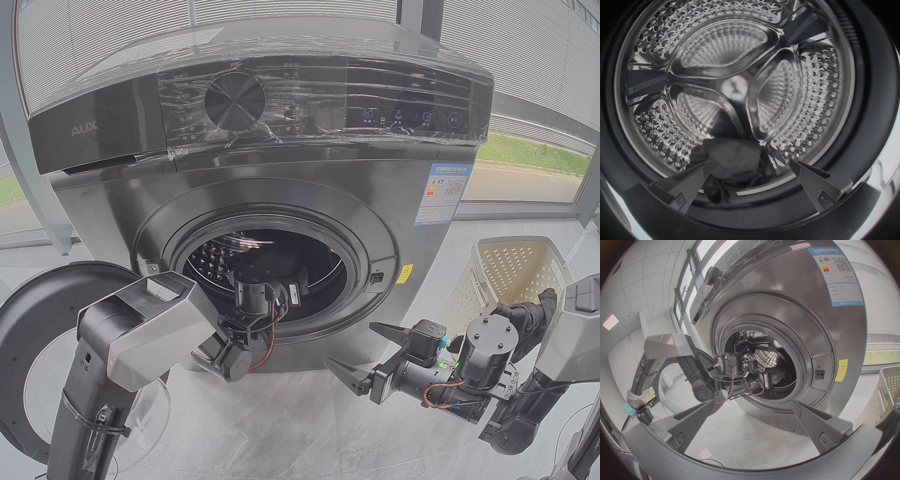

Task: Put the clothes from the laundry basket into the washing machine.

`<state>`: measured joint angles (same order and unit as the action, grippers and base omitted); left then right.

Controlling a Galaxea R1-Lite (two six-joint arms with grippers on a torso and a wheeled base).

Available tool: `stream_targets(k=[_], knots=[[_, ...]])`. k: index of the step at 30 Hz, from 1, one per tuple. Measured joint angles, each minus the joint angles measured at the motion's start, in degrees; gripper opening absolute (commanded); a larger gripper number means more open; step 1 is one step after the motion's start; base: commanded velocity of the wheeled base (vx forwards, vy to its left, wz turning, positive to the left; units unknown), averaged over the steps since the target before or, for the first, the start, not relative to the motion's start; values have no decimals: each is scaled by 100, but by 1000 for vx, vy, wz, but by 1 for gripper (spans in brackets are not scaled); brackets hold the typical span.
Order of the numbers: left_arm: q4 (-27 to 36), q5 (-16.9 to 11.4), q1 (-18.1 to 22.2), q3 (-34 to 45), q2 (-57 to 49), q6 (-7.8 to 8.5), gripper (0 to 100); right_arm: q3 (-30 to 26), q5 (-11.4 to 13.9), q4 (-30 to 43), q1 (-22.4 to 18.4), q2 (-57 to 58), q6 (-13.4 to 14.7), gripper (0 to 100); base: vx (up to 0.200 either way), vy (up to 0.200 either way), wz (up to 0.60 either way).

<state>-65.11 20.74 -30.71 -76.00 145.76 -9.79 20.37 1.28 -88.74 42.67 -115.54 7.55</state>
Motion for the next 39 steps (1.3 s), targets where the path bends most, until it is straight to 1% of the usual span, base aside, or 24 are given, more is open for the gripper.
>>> stream_targets(k=[5, 10, 14, 19, 22, 25, 27, 29, 31, 33, 34, 35, 37, 39], knots=[[-101, 0, -383, 1211, -546, -140, 100, -155, -6, 2, -13, 101, -13, 100, 0, 0, 0], [-373, 1, -834, 2423, -1202, -367, 100, -321, -17, 5, -30, 261, -29, 100, 0, 0, 0], [-600, 4, -1203, 3388, -1975, -547, 100, -461, -39, 6, -61, 444, -52, 100, 0, 0, 0], [-684, 11, -1488, 4367, -3046, -701, 100, -627, -93, 20, -130, 736, -101, 100, 0, 0, 0], [-699, 17, -1607, 4987, -3664, -769, 100, -775, -163, 27, -267, 945, -163, 100, 0, 0, 0], [-728, 63, -1645, 5522, -4185, -833, 100, -994, -232, 24, -594, 1172, -213, 100, 0, 0, 0], [-740, 135, -1595, 5767, -4475, -861, 100, -1167, -261, 27, -835, 1334, -243, 100, 0, 0, 0], [-750, 305, -1458, 5958, -4742, -855, 100, -1330, -280, 24, -1073, 1517, -284, 100, 0, 0, 0], [-767, 424, -1375, 6093, -4943, -789, 100, -1464, -289, 27, -1261, 1685, -334, 100, 0, 0, 0], [-780, 472, -1303, 6238, -5097, -661, 100, -1574, -291, 38, -1401, 1832, -363, 100, 0, 0, 0], [-797, 485, -1275, 6338, -5171, -538, 100, -1635, -291, 39, -1467, 1915, -372, 100, 0, 0, 0], [-818, 490, -1267, 6412, -5221, -461, 100, -1685, -291, 44, -1510, 1976, -375, 100, 0, 0, 0], [-874, 507, -1246, 6563, -5315, -338, 100, -1794, -294, 49, -1585, 2100, -383, 100, 0, 0, 0], [-945, 514, -1253, 6694, -5414, -233, 100, -1869, -294, 68, -1657, 2221, -388, 100, -200, 0, 0]])
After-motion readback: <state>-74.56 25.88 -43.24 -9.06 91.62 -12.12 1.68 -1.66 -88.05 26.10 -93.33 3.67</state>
